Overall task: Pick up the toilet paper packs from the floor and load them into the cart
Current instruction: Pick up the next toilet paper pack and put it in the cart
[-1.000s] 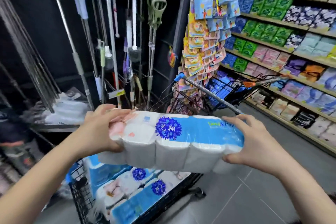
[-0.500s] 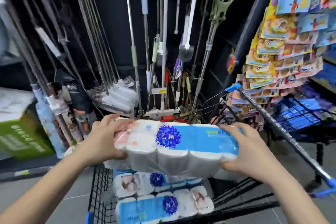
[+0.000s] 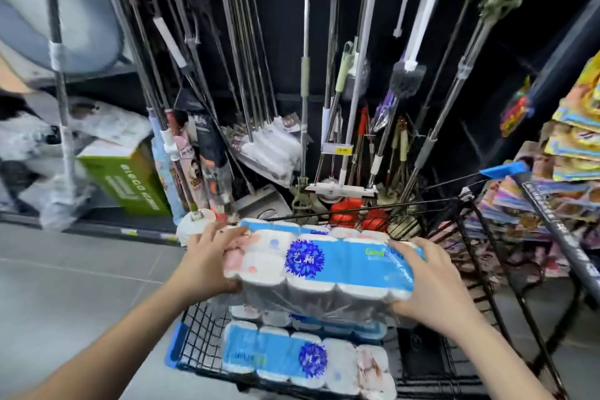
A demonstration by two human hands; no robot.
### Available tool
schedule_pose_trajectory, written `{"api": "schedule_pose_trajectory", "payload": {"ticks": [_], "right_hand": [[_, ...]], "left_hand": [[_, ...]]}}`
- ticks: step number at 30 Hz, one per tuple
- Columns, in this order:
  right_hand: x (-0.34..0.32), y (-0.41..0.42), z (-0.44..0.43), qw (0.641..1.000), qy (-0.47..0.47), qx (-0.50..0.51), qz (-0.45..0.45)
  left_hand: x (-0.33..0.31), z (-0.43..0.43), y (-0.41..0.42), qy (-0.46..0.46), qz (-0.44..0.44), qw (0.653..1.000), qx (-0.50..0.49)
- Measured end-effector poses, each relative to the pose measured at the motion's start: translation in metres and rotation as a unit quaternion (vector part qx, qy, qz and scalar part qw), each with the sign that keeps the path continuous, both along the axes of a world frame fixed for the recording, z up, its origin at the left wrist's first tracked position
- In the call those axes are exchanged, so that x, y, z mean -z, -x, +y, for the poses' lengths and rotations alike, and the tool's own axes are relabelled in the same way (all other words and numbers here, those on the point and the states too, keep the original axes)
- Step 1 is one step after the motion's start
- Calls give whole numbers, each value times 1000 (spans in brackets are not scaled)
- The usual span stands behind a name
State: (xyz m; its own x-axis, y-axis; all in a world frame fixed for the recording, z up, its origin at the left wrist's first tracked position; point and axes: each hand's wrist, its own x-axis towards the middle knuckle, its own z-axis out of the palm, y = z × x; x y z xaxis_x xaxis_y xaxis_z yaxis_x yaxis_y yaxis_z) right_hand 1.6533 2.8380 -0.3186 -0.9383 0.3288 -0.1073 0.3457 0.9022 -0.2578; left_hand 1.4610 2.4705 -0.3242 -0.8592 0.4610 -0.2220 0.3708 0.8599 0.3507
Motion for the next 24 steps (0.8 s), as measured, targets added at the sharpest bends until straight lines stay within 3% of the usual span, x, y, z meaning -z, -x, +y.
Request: {"api": "schedule_pose_trajectory", "payload": {"ticks": [24], "right_hand": [[134, 34, -5, 996, -5, 14, -85]], "left_hand": [[122, 23, -7, 55, 13, 997, -43]]}}
